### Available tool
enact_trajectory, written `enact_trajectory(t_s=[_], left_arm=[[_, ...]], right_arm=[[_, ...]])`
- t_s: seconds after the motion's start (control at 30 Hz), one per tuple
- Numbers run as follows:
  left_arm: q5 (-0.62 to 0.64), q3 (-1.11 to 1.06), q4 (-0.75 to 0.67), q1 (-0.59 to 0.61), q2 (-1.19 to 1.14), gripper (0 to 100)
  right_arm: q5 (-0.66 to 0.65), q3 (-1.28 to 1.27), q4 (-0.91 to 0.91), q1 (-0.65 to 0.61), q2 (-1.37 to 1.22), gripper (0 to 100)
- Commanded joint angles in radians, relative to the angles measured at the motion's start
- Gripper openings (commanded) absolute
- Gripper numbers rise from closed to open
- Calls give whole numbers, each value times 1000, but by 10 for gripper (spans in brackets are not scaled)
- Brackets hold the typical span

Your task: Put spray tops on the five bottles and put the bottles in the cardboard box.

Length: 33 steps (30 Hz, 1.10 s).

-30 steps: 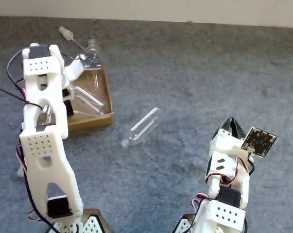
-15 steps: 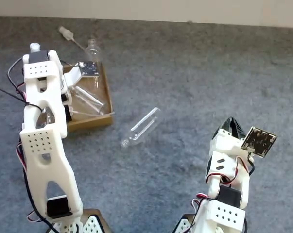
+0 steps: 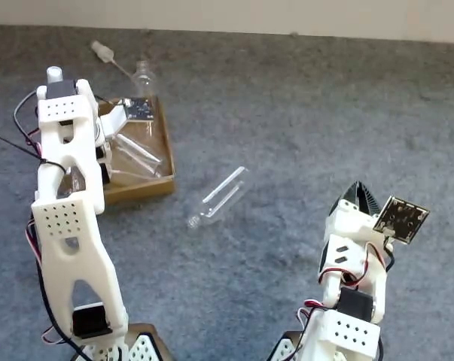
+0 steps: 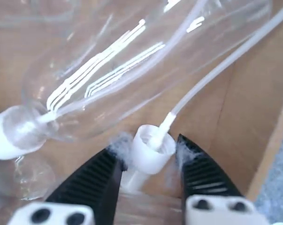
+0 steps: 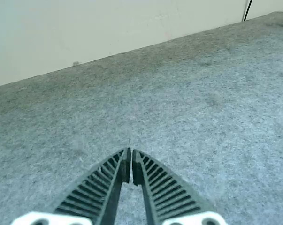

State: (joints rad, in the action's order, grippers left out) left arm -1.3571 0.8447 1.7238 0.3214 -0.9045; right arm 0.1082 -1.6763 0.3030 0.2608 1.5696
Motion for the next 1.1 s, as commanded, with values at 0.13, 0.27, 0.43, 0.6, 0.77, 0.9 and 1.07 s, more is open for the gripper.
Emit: enact_trajectory(t_s=[0.13, 0.27, 0.43, 0.6, 0.77, 0.9, 1.07], left_arm=[[28, 77, 23, -12, 122, 84], [98, 74, 25, -51, 162, 84], [199, 74, 26, -111, 220, 84], [272, 74, 26, -177, 257, 84], [382, 79, 26, -259, 306, 84], [473, 74, 26, -334, 381, 84], [623, 70, 29, -429, 463, 84]], right_arm=[[3, -117, 2, -8, 7, 14], [3, -117, 2, -8, 7, 14], [3, -117, 2, -8, 7, 14], [3, -117, 2, -8, 7, 14], [3, -116, 2, -8, 7, 14], [3, -116, 2, -8, 7, 14], [3, -116, 2, -8, 7, 14]])
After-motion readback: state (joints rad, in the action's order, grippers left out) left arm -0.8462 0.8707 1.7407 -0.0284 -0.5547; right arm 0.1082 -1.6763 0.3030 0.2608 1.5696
